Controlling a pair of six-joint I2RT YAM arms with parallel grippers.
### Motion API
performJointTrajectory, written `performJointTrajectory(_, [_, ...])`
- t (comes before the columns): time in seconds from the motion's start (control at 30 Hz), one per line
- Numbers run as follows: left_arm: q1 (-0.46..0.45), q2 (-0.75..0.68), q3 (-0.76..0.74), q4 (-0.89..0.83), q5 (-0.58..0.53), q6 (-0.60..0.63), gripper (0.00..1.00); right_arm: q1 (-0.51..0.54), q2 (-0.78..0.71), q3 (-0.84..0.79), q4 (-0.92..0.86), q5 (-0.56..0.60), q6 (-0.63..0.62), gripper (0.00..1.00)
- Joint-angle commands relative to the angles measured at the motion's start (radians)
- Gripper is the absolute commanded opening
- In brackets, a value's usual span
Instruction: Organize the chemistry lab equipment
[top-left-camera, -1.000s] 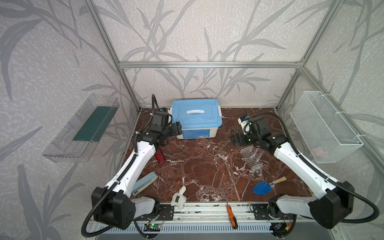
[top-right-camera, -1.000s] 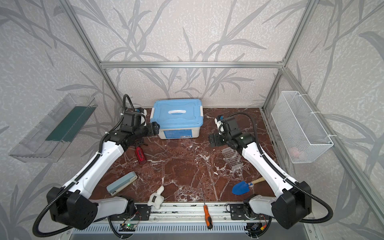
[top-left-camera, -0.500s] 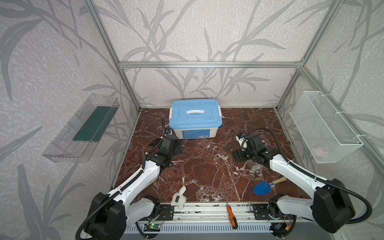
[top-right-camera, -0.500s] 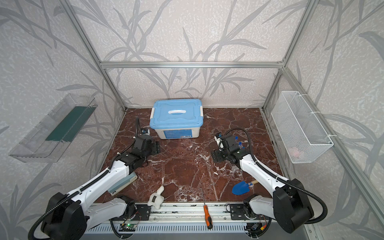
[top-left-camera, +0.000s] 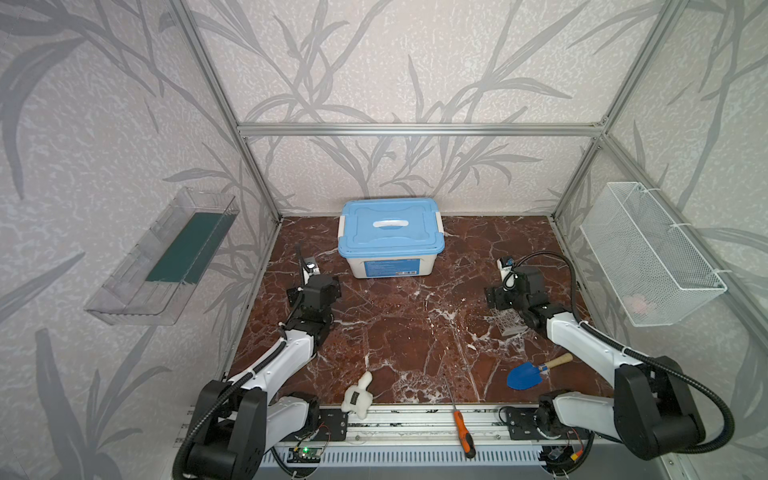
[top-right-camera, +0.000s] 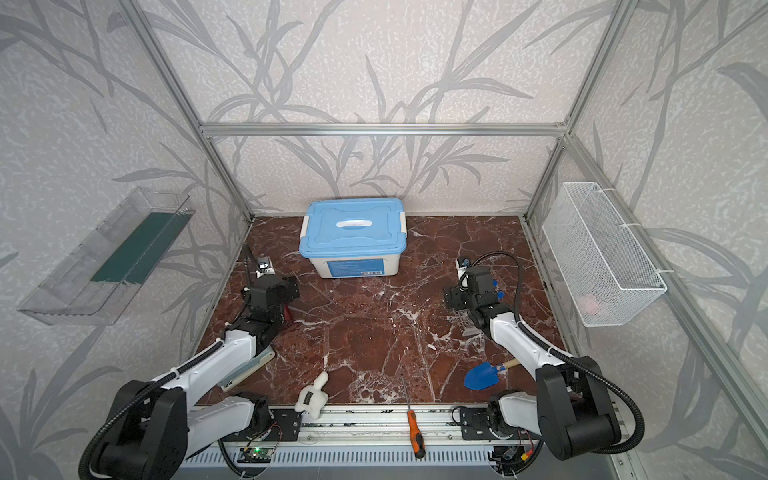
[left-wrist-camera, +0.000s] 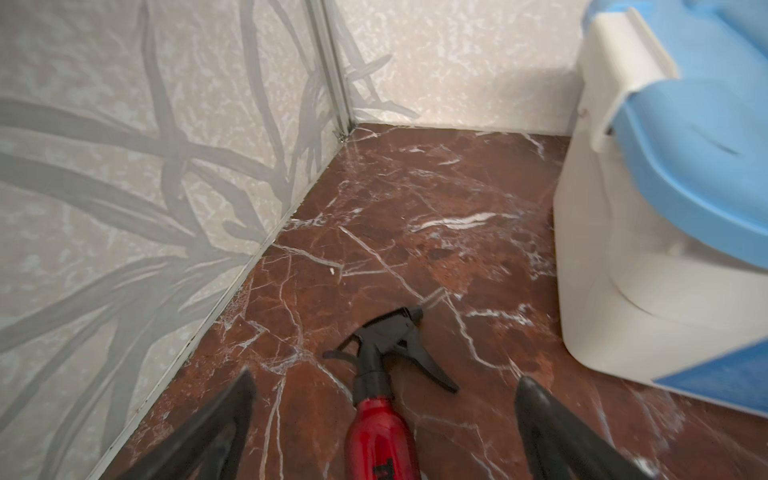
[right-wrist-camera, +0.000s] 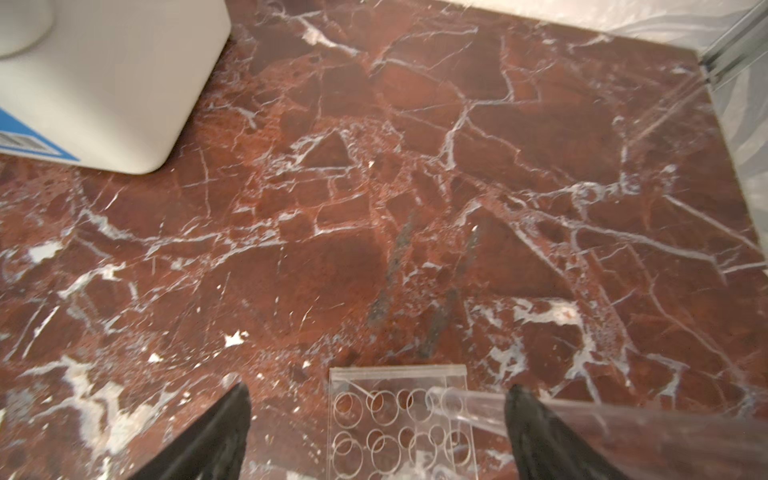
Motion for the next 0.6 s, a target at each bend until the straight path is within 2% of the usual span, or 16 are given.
performJointTrajectory(0.0, [0.032,0.074,-0.043,0.184,0.075,0.052,0.99,-0.014,0.04,-0.017,0.141,0.013,-0.016,0.95])
performJointTrajectory(0.17, [0.042,0.176,-0.05,0.302,0.072,0.067,0.99,-0.022,0.112,-0.002,0.165,0.018,-0.023,0.95])
performJointTrajectory(0.3, [0.06,0.25,-0.058,0.434,0.122,0.116,0.99,-0.036,0.145,-0.021,0.254,0.017,-0.026,0.95])
performJointTrajectory(0.43, [0.119,0.297,-0.06,0.478,0.213,0.087,0.99,-0.056,0.181,-0.031,0.325,0.026,-0.017,0.96])
performJointTrajectory(0.57, [0.145,0.364,-0.107,0.632,0.278,0.081,0.99,-0.063,0.183,-0.049,0.384,0.041,-0.032,0.97])
